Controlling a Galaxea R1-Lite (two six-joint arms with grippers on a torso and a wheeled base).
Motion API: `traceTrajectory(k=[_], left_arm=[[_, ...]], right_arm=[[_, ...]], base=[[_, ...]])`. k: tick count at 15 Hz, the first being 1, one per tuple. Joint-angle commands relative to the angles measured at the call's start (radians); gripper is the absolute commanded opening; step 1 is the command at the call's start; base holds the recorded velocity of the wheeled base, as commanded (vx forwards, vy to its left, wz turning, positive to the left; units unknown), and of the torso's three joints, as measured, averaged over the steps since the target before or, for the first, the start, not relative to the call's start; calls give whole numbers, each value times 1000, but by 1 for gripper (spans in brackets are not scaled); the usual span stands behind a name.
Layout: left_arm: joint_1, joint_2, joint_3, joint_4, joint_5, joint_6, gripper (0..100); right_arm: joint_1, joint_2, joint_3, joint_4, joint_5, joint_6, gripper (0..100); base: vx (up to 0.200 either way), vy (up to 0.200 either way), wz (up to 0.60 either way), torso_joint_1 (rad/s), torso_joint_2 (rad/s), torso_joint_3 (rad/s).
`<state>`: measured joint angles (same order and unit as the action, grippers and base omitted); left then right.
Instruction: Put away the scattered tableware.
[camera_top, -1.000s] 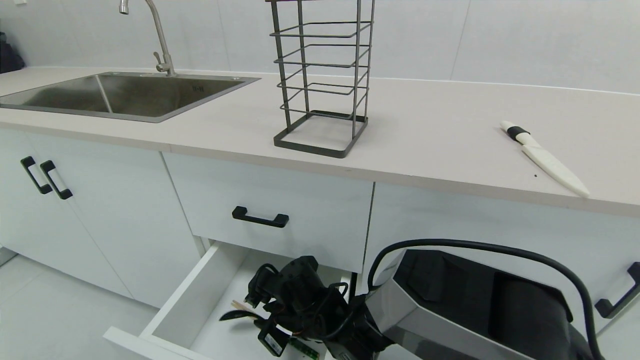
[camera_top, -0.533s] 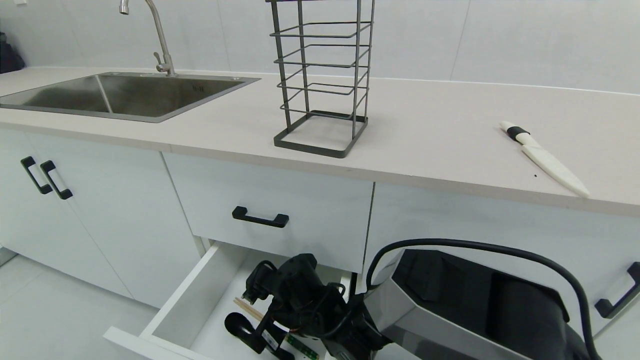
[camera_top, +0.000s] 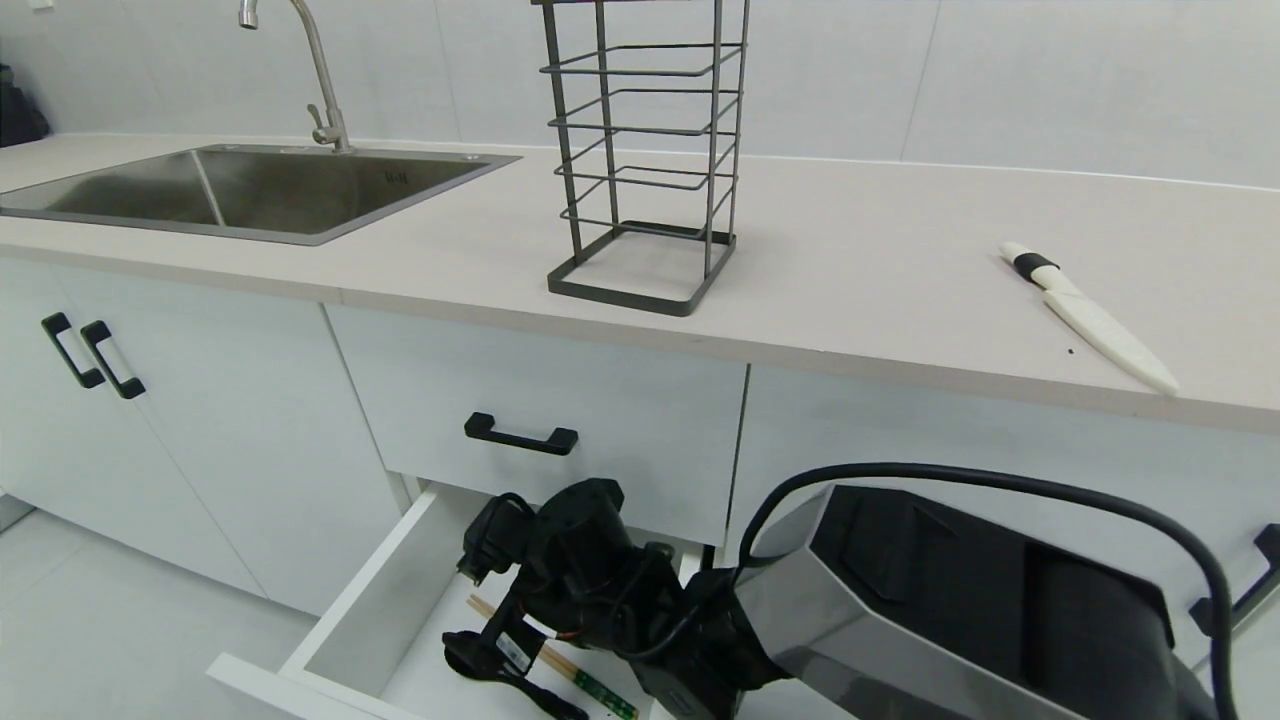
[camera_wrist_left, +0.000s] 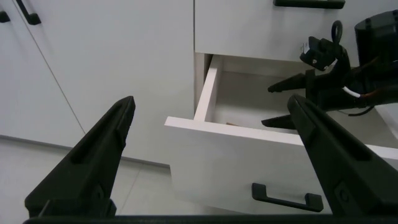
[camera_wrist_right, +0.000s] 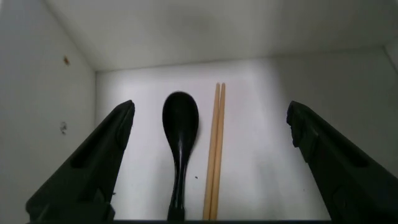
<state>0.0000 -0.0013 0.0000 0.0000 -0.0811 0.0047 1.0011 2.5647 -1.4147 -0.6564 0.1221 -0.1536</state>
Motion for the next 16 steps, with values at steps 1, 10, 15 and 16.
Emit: traceTrajectory(k=[1, 10, 15, 16], left_arm=[[0, 1, 0, 0, 0, 0, 100], [0, 1, 0, 0, 0, 0, 100], [0, 1, 0, 0, 0, 0, 100], [0, 1, 0, 0, 0, 0, 100]], right_arm=[[19, -127, 89, -23, 1, -3, 100], [51, -557, 640, -152, -16, 5, 100], [44, -664, 763, -174, -19, 5, 100], [34, -689, 781, -174, -21, 3, 100]], base=[[0, 0, 0, 0, 0, 0], [0, 0, 0, 0, 0, 0], [0, 0, 0, 0, 0, 0], [0, 0, 0, 0, 0, 0]])
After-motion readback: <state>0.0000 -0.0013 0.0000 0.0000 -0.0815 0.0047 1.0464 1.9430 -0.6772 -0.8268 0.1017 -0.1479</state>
